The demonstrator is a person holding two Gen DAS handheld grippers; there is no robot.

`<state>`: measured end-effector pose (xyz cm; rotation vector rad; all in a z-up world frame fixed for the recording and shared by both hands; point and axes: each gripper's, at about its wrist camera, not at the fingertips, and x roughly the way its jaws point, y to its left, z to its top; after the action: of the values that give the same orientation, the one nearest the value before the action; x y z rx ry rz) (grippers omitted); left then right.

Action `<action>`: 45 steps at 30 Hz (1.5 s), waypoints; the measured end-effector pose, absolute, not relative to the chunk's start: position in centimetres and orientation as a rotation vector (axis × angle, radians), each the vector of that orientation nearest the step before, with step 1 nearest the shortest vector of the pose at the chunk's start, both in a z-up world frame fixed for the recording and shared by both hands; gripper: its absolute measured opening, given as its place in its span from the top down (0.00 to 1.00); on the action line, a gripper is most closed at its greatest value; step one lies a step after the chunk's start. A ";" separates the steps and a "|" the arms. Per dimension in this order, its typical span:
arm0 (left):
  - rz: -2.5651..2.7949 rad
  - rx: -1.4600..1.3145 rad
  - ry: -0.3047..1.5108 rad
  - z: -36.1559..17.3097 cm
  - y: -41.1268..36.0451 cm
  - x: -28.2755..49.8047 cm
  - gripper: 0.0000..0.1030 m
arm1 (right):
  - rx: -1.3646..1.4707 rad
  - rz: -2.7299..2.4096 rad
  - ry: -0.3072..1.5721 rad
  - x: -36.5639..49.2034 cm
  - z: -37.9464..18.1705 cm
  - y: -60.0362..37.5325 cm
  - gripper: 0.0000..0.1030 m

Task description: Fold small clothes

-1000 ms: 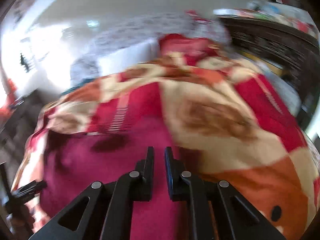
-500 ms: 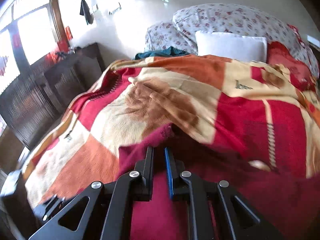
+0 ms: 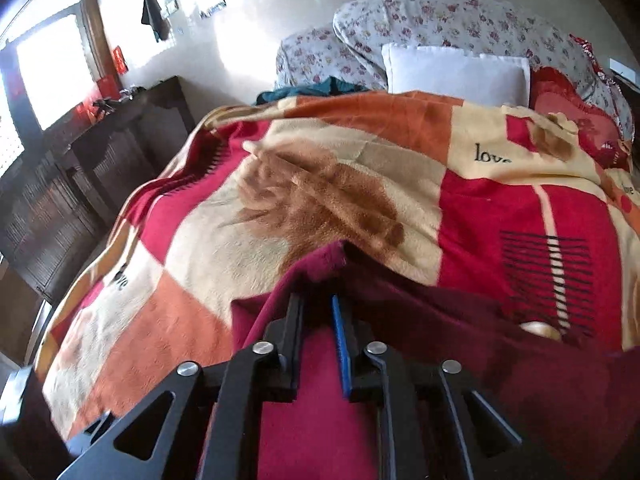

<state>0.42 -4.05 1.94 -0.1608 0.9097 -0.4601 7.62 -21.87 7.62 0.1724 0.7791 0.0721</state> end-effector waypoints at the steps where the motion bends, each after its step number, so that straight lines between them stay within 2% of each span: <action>1: -0.460 -0.161 0.910 1.9 -4.0 0.4 0.16 | 0.184 0.077 0.781 7.0 7.6 -22.0 0.81; 9: -0.458 -0.159 0.908 1.8 -4.0 0.4 0.15 | 0.263 0.038 0.838 7.6 4.9 -23.8 0.77; 13: -0.458 -0.159 0.909 1.8 -4.0 0.4 0.15 | 0.243 0.030 0.857 8.1 5.5 -23.6 0.77; 19: -0.461 -0.164 0.912 1.8 -4.0 0.5 0.14 | 0.209 0.049 0.828 7.5 7.0 -22.2 0.66; 31: -0.446 -0.127 0.865 2.4 -4.2 -0.2 0.14 | 0.175 0.102 0.827 10.8 6.3 -19.1 0.65; 34: -0.451 -0.128 0.866 2.3 -4.1 -0.2 0.14 | 0.161 0.113 0.861 11.4 5.9 -18.7 0.56; 37: -0.455 -0.135 0.870 2.2 -4.0 -0.1 0.14 | 0.177 0.119 0.838 10.4 6.6 -19.1 0.56; 39: -0.454 -0.136 0.871 2.2 -4.0 -0.1 0.14 | 0.206 0.114 0.844 9.9 6.8 -19.4 0.50; 41: -0.452 -0.128 0.870 2.2 -4.1 -0.2 0.14 | 0.210 0.110 0.867 9.9 6.7 -19.3 0.39; 45: -0.452 -0.130 0.870 2.2 -4.1 -0.2 0.14 | 0.122 0.083 0.910 10.6 6.4 -17.9 0.34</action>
<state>-0.19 -4.15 2.16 -0.1296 0.8701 -0.4523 10.55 -17.92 6.43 0.1218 0.9096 0.0828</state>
